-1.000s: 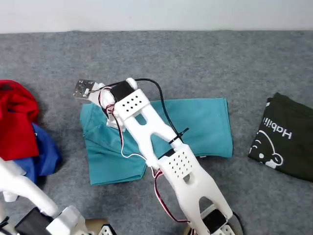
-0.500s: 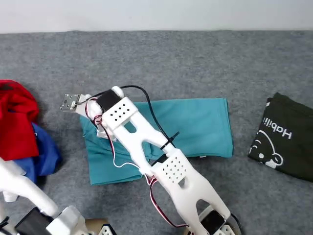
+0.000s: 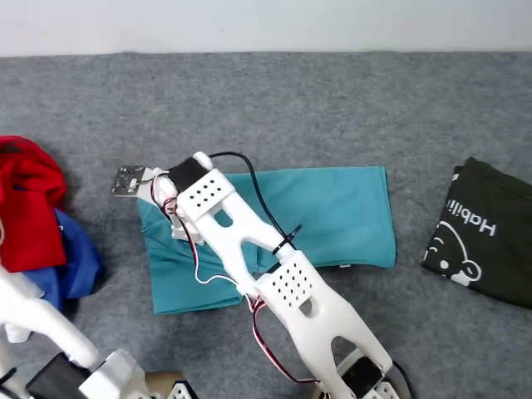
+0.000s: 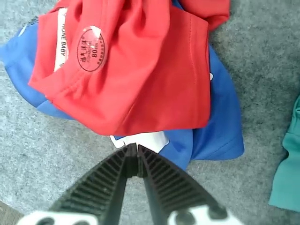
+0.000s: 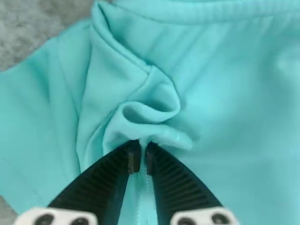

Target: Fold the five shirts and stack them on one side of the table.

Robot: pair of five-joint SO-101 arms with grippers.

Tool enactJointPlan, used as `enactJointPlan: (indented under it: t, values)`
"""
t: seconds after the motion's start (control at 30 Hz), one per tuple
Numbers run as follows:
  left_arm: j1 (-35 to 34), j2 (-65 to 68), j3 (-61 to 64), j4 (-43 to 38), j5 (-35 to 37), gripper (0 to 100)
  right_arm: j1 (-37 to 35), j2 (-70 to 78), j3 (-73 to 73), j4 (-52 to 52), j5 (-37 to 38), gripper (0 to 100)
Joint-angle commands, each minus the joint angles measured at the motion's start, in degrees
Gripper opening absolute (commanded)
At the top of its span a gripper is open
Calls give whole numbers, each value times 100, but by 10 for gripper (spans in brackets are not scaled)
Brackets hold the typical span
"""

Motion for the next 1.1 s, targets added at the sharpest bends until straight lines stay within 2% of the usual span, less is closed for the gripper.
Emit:
enactJointPlan:
  t: [0.0,0.27,0.57,0.77,1.07]
  values:
    - [26,-202,-31,-123,44,6,136,-391,-431,268,53,9]
    - [26,-202,-31,-123,44,6,620,-462,-993,479,53,9]
    - [26,-202,-31,-123,44,6,936,-286,-1002,435,62,14]
    - [18,-202,-31,-158,35,6,954,-470,-1002,488,18,203]
    - [-35,-220,-303,-114,44,6,919,-1385,-563,541,18,155]
